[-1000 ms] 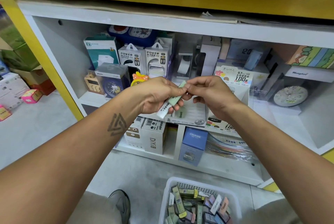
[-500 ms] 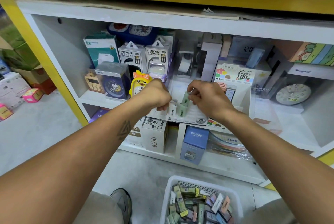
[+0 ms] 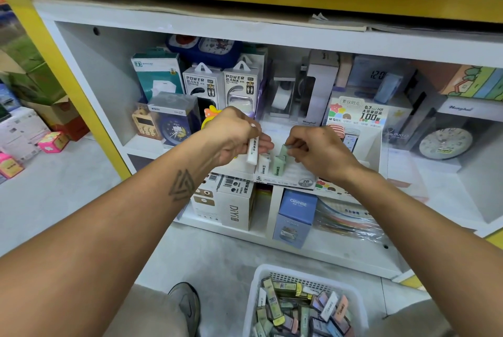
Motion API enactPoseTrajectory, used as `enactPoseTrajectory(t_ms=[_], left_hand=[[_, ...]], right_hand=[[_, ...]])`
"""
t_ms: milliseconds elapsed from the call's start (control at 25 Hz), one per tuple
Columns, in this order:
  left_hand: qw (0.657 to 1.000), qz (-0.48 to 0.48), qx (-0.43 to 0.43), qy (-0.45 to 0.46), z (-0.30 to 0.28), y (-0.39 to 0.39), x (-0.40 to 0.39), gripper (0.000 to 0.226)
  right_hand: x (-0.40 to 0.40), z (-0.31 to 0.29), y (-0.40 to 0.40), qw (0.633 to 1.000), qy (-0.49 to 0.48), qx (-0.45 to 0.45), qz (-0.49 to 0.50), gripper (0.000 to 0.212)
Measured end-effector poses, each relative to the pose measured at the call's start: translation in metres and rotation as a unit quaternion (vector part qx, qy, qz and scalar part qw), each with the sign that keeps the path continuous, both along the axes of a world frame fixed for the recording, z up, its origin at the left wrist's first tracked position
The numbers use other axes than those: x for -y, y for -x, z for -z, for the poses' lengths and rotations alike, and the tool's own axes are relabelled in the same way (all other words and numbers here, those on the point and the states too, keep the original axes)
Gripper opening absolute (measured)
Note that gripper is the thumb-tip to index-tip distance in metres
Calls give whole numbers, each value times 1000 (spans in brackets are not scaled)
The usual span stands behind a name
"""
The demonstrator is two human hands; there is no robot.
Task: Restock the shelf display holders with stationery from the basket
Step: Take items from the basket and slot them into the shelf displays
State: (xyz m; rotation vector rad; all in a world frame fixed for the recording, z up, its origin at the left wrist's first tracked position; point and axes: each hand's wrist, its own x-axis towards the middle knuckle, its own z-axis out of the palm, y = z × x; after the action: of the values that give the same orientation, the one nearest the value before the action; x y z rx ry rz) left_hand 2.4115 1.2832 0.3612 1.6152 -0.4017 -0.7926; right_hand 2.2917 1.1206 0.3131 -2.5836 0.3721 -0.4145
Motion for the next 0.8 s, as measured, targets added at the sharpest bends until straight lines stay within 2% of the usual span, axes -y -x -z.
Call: enactPoseTrajectory(t_ms=[240, 400, 560, 800], left_hand=[[1000, -17, 1, 6, 3, -6, 0, 15], [1000, 4, 16, -17, 3, -6, 0, 11], [1000, 20, 10, -21, 4, -5, 1, 5], [999, 10, 26, -35, 3, -6, 1, 14]], right_hand=[[0, -3, 2, 1000, 13, -4, -7, 9], [1, -5, 3, 1000, -2, 3, -15, 8], [-2, -1, 0, 999, 30, 8, -10, 8], [1, 2, -1, 1000, 4, 2, -9, 13]])
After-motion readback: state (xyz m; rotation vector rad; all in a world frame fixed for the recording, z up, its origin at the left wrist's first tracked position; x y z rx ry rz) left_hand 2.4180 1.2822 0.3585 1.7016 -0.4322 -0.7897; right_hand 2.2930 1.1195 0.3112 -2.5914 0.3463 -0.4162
